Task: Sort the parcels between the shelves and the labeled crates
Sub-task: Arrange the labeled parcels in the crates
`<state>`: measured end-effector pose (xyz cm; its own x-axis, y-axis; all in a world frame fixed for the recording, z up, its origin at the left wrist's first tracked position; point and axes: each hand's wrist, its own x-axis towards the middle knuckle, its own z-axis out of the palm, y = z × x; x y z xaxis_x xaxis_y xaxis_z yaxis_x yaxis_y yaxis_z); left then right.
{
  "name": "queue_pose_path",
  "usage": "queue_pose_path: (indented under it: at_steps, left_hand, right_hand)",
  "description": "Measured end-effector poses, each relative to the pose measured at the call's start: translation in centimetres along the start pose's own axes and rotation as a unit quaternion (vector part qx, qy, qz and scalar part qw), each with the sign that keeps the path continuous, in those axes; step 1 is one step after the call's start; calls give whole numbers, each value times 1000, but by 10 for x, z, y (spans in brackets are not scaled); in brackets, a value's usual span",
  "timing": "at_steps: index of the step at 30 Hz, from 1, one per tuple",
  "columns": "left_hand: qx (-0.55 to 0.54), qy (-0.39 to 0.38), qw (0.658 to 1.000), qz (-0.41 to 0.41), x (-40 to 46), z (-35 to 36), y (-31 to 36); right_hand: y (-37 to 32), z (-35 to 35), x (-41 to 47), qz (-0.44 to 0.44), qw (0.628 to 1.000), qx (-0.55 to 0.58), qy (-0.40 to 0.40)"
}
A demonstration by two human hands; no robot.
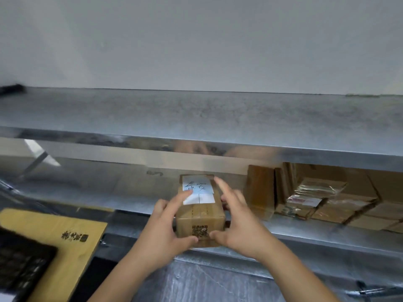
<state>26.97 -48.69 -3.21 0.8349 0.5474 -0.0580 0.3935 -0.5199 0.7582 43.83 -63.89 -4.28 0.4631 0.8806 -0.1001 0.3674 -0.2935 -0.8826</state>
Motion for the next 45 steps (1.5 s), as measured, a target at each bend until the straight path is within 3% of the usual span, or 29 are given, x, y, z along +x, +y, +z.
queue_pose_path:
  at_steps: [7,14,27,34,41,45]
  left_hand:
    - [-47,103,993,-27,-51,-4,-17]
    - [-35,158,981,-111,-120,-21,-34]
    - [-17,273,945,-177,-267,-109,-66]
    - [-29,382,895,-226,-390,-162,-100]
    - [-96,471,832,-277,-540,-204,-139]
    - [-79,523,793,-302,-613,-223,-151]
  right_hand:
    - [6,43,11,-62,998,-3,-20]
    - [-11,99,5,-121,982,98,-102]
    - [-118,220,-27,-236,953,69,-177]
    - [-205,338,-80,-275,933,70,-220]
    - [-279,469,-147,-287,893,72,-340]
    - [-314,534,-182,-323,861,66,-387]
